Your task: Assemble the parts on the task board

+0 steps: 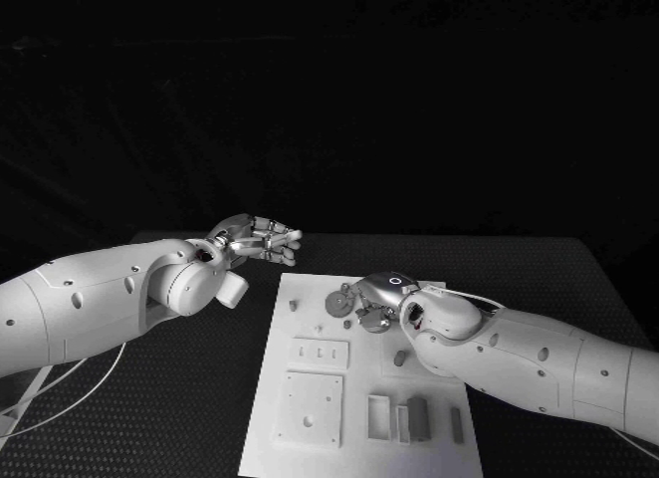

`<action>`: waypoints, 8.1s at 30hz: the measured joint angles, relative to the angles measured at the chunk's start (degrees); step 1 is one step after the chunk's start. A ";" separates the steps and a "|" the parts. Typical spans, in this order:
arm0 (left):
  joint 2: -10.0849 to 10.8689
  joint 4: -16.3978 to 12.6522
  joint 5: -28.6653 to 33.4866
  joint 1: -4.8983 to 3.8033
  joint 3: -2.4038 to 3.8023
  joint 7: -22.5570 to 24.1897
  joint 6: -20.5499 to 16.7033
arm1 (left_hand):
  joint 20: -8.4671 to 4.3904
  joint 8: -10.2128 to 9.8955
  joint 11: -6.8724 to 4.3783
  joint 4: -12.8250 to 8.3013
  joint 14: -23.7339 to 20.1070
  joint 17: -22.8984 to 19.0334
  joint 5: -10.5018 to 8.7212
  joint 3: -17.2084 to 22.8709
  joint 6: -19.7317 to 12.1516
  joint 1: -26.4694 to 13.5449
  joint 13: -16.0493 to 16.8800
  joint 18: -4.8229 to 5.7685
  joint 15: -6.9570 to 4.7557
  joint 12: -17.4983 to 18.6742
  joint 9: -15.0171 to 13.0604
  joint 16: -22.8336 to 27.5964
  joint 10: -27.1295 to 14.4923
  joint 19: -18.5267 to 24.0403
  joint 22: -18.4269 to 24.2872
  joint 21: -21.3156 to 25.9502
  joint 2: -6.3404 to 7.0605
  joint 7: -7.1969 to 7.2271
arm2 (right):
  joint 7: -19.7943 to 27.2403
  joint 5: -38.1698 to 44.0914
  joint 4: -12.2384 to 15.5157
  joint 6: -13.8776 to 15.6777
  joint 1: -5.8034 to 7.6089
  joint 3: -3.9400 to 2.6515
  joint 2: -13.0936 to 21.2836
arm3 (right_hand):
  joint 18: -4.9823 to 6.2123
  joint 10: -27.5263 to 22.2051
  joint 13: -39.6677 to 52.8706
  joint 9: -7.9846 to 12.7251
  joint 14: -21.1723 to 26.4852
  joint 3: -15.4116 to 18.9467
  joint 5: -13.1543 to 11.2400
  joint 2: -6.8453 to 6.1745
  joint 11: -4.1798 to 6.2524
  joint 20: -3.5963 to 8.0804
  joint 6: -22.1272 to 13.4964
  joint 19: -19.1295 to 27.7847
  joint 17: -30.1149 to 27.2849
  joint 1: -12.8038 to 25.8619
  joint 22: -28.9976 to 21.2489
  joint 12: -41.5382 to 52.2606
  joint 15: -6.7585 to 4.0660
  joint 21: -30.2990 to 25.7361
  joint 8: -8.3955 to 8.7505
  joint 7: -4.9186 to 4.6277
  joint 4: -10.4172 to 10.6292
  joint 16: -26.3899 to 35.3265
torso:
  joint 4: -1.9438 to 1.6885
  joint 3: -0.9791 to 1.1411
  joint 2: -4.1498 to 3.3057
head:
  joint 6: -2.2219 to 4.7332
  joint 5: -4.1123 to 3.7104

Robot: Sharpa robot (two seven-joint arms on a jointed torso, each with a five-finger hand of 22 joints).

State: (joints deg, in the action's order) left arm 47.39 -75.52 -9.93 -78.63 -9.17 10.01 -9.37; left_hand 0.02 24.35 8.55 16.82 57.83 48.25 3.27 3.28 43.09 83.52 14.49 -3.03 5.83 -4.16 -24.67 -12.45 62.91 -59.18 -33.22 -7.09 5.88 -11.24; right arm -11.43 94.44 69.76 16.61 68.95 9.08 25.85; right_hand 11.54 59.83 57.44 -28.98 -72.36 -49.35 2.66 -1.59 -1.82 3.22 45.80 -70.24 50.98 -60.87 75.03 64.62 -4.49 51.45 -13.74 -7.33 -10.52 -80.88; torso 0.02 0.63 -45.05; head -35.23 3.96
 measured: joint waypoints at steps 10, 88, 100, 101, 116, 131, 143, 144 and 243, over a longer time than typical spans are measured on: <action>0.03 0.00 0.00 0.00 0.00 -0.01 -0.02 | 0.00 0.00 0.00 0.00 0.00 0.00 0.00 0.00 0.00 0.00 -0.01 0.04 0.00 0.00 -0.06 0.00 0.00 0.00 0.00 0.00 0.00 0.00 | 0.02 -0.09 0.77 -0.38 -0.01 0.00 0.54 | -0.05 -0.12 -0.05 -0.03 0.00 -0.16 0.00 0.12 -0.13 0.07 0.09 -0.08 0.00 0.12 0.00 0.00 0.00 0.00 0.00 -0.09 -0.16 0.00 | 0.00 0.03 0.01 | -0.05 0.01; -0.33 2.53 -2.18 1.17 -0.12 0.91 0.06 | 0.20 -0.89 -1.30 -0.16 0.00 0.78 0.00 -0.47 2.36 4.23 1.25 0.93 0.00 -0.20 -1.31 0.92 2.62 -0.21 -0.45 0.99 -0.31 1.73 | 28.40 -25.63 -13.62 6.14 -4.20 -2.86 12.06 | 2.29 -3.33 -3.06 -2.14 9.25 19.06 0.00 -8.87 -0.44 -4.36 -0.52 9.87 -1.08 -3.92 -0.05 -1.10 1.45 -5.69 -0.50 -0.85 -6.07 3.32 | 2.82 1.62 1.77 | 1.01 -2.19; -0.17 2.15 -2.19 1.17 -0.12 0.88 0.06 | 0.20 -0.89 -1.30 -0.16 0.00 0.83 0.00 -0.47 2.36 4.23 1.28 0.98 0.00 -0.16 -1.33 0.92 2.62 -0.21 -0.50 0.98 -0.31 1.73 | 28.86 -26.37 -15.33 6.03 -4.90 -2.86 10.97 | 2.47 -3.33 -3.28 -2.70 9.24 19.38 0.00 -6.72 -0.44 -4.56 -0.18 9.67 -1.00 -3.12 -0.05 -0.70 1.46 -5.69 -1.35 -0.51 -6.07 3.04 | 2.86 1.65 1.74 | 0.65 -2.02; -0.17 2.14 -2.19 1.17 -0.12 0.88 0.06 | 0.20 -0.89 -1.30 -0.16 0.00 0.83 0.00 -0.47 2.36 4.23 1.27 0.95 0.00 -0.16 -1.33 0.92 2.61 -0.21 -0.50 0.98 -0.31 1.73 | 28.89 -26.44 -15.42 6.00 -4.93 -2.86 10.86 | 2.48 -3.33 -3.28 -2.81 9.24 19.38 0.00 -6.49 -0.44 -4.56 -0.11 9.67 -1.00 -2.89 -0.05 -0.58 1.46 -5.69 -1.57 -0.45 -6.07 2.87 | 2.85 1.65 1.74 | 0.62 -2.01; -0.17 1.89 -2.19 1.17 -0.11 0.87 0.05 | 0.20 -0.89 -1.30 -0.16 0.20 0.82 0.00 -0.47 2.36 4.23 1.32 0.39 0.20 -0.16 -1.37 0.92 2.61 -0.21 -0.50 0.97 -0.31 1.73 | 28.93 -27.15 -16.76 5.91 -5.59 -2.86 9.38 | 2.65 -3.33 -3.43 -3.24 9.09 19.78 0.00 -5.09 -0.44 -4.76 -0.11 9.47 -1.00 -1.95 -0.05 -0.26 0.88 -5.69 -2.24 -0.44 -5.68 2.40 | 2.81 1.71 1.75 | 0.30 -1.60; -0.18 1.83 -2.20 1.17 -0.11 0.83 0.05 | 0.20 -0.89 -1.30 -0.16 0.20 0.81 0.00 -0.47 2.56 4.23 1.31 0.46 0.20 -0.16 -1.37 0.92 2.61 -0.21 -0.49 0.97 -0.31 1.52 | 28.71 -27.41 -17.29 5.92 -5.93 -2.86 8.83 | 2.67 -3.33 -3.85 -3.59 8.60 19.77 0.00 -2.79 -0.44 -4.51 -0.10 9.20 -1.01 -0.70 -0.05 -0.04 0.41 -5.68 -2.51 -0.43 -5.68 2.16 | 2.88 1.72 1.81 | 0.18 -1.37; -0.13 1.75 -2.20 1.17 -0.11 0.81 0.06 | 0.20 -1.10 -1.30 -0.16 0.20 0.86 0.00 -0.47 2.56 4.23 1.36 0.58 0.20 -0.16 -1.41 0.92 2.61 -0.21 -0.49 0.94 -0.31 1.52 | 28.48 -27.78 -17.67 5.99 -6.06 -2.86 8.17 | 2.67 -3.33 -4.16 -3.97 8.23 19.77 0.00 -1.17 -0.44 -4.34 0.02 8.83 -1.07 0.32 -0.05 0.19 -0.01 -5.36 -3.06 -0.31 -5.68 1.92 | 2.92 1.79 1.78 | -0.14 -1.37; -0.13 1.75 -2.20 1.17 -0.11 0.81 0.06 | 0.20 -1.10 -1.30 -0.16 0.20 0.86 0.00 -0.47 2.56 4.23 1.36 0.59 0.20 -0.16 -1.41 0.92 2.61 -0.21 -0.49 0.94 -0.31 1.52 | 28.47 -27.78 -17.67 5.99 -6.07 -2.86 8.16 | 2.68 -3.33 -4.16 -3.97 8.23 19.77 0.00 -1.18 -0.44 -4.34 0.02 8.83 -1.07 0.32 -0.05 0.19 -0.02 -5.35 -3.06 -0.31 -5.68 1.92 | 2.92 1.79 1.78 | -0.15 -1.39; 0.07 1.66 -2.22 1.16 -0.11 0.45 0.08 | 0.20 -1.76 -1.09 -0.01 0.20 1.04 0.00 -0.62 2.15 3.99 1.55 0.89 0.20 0.17 -1.67 1.37 2.40 -0.21 -0.61 1.33 -0.07 0.71 | 23.20 -33.01 -16.54 7.23 -6.14 -2.83 8.16 | 2.63 0.09 -4.68 -9.59 4.42 19.62 0.00 1.76 2.98 -1.67 3.39 4.74 -0.75 0.26 -0.04 3.95 -3.18 -2.21 -6.86 3.05 -5.84 -0.67 | 2.94 1.81 1.80 | -1.40 -1.37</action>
State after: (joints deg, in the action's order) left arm 47.46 -73.86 -12.16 -77.47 -9.28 10.46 -9.29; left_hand 0.22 22.59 7.46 16.80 58.03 49.28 3.27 2.66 45.24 87.51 16.03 -2.13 6.03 -3.99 -26.34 -11.08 65.31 -59.38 -33.83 -5.75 5.81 -10.53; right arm 11.77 61.43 53.22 23.84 62.81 6.24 34.01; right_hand 14.17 59.92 52.77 -38.57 -67.95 -29.72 2.66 0.17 1.16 1.55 49.19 -65.50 50.22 -60.61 74.98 68.57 -7.67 49.24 -20.60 -4.28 -16.36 -81.55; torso 2.97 2.44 -43.25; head -36.63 2.58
